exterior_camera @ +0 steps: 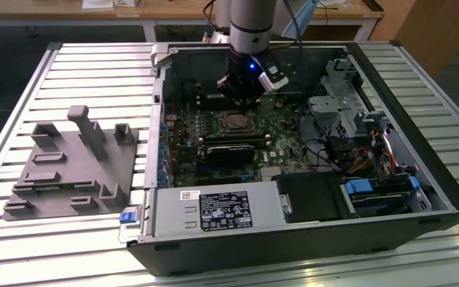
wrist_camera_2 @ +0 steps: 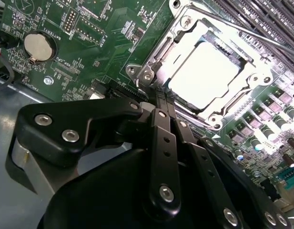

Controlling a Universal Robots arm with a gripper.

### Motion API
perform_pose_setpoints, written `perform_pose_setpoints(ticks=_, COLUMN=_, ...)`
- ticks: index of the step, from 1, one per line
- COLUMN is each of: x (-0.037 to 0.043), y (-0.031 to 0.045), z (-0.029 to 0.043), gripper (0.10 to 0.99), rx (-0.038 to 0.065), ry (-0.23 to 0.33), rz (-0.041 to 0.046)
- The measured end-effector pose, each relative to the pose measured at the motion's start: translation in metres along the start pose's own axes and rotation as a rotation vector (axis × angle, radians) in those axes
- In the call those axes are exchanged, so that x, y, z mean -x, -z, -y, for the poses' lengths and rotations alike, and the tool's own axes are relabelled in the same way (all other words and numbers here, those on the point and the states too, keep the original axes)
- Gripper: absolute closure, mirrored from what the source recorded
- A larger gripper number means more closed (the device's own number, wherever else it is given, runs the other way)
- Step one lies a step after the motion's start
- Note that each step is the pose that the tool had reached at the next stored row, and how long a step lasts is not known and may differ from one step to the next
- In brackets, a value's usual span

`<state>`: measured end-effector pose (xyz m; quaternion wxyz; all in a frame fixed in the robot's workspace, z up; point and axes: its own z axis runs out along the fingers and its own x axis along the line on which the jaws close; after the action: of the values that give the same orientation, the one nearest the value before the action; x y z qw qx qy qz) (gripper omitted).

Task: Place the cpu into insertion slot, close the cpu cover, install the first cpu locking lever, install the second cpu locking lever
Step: 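Install the first cpu locking lever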

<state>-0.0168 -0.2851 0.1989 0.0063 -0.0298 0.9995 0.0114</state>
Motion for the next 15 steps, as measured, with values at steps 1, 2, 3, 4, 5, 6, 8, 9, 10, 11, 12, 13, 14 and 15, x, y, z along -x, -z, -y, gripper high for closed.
perform_pose_setpoints(ticks=1, x=0.0, y=-0.0002, z=-0.0001, gripper=0.98, rx=-0.002, ry=0.0, rz=-0.0002)
perform_pose_setpoints(ticks=2, x=0.0, y=-0.0004, z=-0.0002, gripper=0.98, rx=-0.003, ry=0.0, rz=-0.0004)
perform_pose_setpoints(ticks=3, x=0.0, y=-0.0007, z=-0.0004, gripper=0.98, rx=-0.003, ry=0.0, rz=-0.0004)
perform_pose_setpoints(ticks=4, x=0.0, y=-0.001, z=-0.0007, gripper=0.98, rx=-0.003, ry=0.0, rz=-0.0003)
perform_pose_setpoints(ticks=5, x=0.0, y=-0.0014, z=-0.0011, gripper=0.98, rx=-0.003, ry=0.0, rz=-0.0002)
perform_pose_setpoints(ticks=6, x=0.0001, y=-0.0018, z=-0.0014, gripper=0.98, rx=-0.003, ry=0.0, rz=-0.0002)
perform_pose_setpoints(ticks=8, x=0.0001, y=-0.0021, z=-0.0016, gripper=0.98, rx=0.0, ry=0.001, rz=-0.0002)
perform_pose_setpoints(ticks=9, x=0.0001, y=-0.0022, z=-0.0017, gripper=0.98, rx=0.003, ry=0.001, rz=0.0)
perform_pose_setpoints(ticks=10, x=0.0001, y=-0.0023, z=-0.0019, gripper=0.98, rx=0.006, ry=0.001, rz=0.0002)
perform_pose_setpoints(ticks=11, x=0.0001, y=-0.0025, z=-0.0021, gripper=0.98, rx=0.009, ry=0.002, rz=0.0006)
perform_pose_setpoints(ticks=12, x=0.0001, y=-0.0024, z=-0.0022, gripper=0.98, rx=0.012, ry=0.002, rz=0.0008)
perform_pose_setpoints(ticks=13, x=0.0002, y=-0.0025, z=-0.0023, gripper=0.98, rx=0.015, ry=0.003, rz=0.001)
perform_pose_setpoints(ticks=14, x=0.0002, y=-0.0023, z=-0.0023, gripper=0.98, rx=0.015, ry=0.003, rz=0.0013)
perform_pose_setpoints(ticks=15, x=0.0002, y=-0.0014, z=-0.0024, gripper=0.98, rx=0.016, ry=0.003, rz=0.0016)
